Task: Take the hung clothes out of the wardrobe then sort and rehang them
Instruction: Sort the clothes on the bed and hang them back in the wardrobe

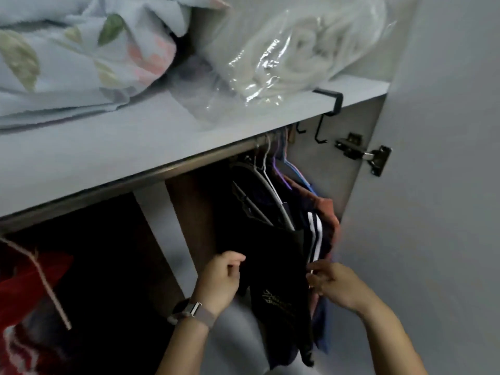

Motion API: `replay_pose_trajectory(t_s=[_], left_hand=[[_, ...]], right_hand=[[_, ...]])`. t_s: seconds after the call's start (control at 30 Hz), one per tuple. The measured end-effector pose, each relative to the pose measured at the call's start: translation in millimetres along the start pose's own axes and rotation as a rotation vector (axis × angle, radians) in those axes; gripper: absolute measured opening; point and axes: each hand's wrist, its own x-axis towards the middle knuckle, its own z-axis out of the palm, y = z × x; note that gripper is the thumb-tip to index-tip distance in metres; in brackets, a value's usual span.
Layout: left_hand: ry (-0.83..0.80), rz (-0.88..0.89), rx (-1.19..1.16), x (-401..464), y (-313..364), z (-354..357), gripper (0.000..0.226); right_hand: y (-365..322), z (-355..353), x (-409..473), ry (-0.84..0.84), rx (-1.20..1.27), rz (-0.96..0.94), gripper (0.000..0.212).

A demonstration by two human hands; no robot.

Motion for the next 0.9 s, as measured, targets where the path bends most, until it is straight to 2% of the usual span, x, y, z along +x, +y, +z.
replay_pose_trajectory(t_s=[0.17, 0.33, 0.5, 0.6, 0.77, 0.9], left_hand=[[-0.279, 0.107, -0.049, -26.0, 24.2, 43.7, 0.028], [-0.577, 0.198, -0.187, -91.2, 65.3, 118.8, 0.031], [-0.858, 0.376, -0.162, -165.9, 115.1, 185.7, 0.028], [-0.969, 0.424, -0.129, -202.9, 138.3, 215.5, 0.035], [-1.158, 0.443, -0.086, -279.6, 176.3, 274.5, 0.033], [-1.324, 0.497, -0.069, -371.0, 218.2, 329.5, 0.031]], right_hand=[[54.6, 7.4, -100.7, 0.358, 0.213, 0.197, 0.022], [119.6, 32.8, -225.3, 0.691, 0.504, 0.517, 0.024], [161.7, 35.8, -342.2, 1.024, 0.694, 0.715, 0.022], [180.1, 44.9, -398.3, 1.164, 0.765, 0.773, 0.019], [218.2, 68.2, -494.6, 1.344, 0.864, 0.882, 0.017], [256.6, 79.7, -587.0, 1.485, 0.888, 0.964, 0.025]])
